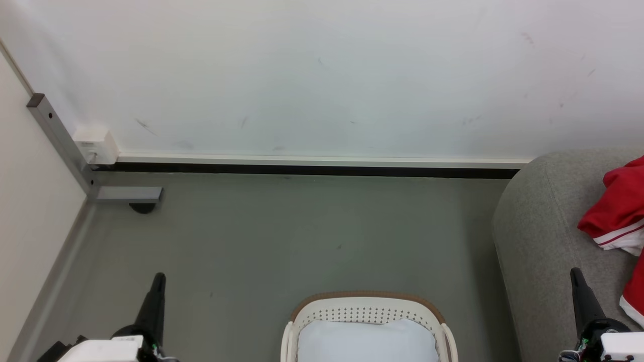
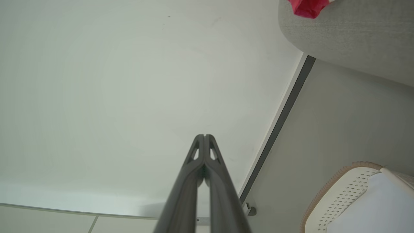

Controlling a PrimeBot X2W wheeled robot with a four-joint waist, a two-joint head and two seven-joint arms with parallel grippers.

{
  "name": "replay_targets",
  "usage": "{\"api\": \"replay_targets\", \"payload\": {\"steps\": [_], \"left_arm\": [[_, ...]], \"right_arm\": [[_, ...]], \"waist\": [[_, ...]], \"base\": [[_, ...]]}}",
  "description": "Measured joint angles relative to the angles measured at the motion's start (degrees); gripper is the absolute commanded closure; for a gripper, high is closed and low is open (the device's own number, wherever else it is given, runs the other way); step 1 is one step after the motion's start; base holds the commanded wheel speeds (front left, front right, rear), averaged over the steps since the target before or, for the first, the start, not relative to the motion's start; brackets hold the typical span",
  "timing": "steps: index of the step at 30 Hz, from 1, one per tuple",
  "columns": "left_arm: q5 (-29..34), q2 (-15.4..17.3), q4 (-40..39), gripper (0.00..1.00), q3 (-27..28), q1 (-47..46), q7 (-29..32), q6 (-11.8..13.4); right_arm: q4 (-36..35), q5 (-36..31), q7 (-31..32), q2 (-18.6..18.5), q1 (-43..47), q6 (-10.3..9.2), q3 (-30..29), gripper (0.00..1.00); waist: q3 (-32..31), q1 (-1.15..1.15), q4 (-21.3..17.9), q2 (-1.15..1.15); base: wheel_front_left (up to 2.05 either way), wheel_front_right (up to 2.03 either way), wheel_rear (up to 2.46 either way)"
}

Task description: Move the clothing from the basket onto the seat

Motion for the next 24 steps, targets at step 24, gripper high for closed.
{"api": "replay_targets", "payload": {"steps": [24], "left_arm": [[-4.2, 0.1, -0.2, 1.00, 0.2, -0.4, 1.0, -0.1]], "right_arm": [[0.0, 4.4, 1.3, 0.1, -0.1, -0.01, -0.8, 1.00]], "waist": [[0.1, 0.00, 0.3, 0.00]], "base": [[0.00, 0.00, 0.00]]}}
